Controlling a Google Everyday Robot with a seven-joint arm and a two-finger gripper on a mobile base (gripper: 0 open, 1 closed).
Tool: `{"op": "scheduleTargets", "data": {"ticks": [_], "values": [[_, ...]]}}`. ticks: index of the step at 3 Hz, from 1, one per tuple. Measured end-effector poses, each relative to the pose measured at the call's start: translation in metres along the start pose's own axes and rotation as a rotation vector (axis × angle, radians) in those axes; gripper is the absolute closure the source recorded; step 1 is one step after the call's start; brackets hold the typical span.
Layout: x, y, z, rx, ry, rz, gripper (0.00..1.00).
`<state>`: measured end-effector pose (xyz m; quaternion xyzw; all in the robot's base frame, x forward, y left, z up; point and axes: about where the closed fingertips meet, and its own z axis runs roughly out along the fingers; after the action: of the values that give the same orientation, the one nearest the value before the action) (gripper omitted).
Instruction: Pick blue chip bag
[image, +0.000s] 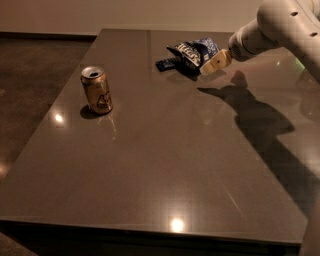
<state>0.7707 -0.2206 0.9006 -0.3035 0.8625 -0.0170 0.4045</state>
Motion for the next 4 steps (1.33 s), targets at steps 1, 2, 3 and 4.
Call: {"op": "scheduleTargets", "data": {"ticks": [1,2,3,4], "values": [[-0.004,0.001,0.012,0.004,0.0,0.062,0.0],[-0.008,0.003,0.024,0.011,0.002,0.103,0.0],[-0.012,0.003,0.044,-0.002,0.015,0.141,0.0],[-0.018,0.006,0.065,-0.024,0.024,0.14,0.0]]}}
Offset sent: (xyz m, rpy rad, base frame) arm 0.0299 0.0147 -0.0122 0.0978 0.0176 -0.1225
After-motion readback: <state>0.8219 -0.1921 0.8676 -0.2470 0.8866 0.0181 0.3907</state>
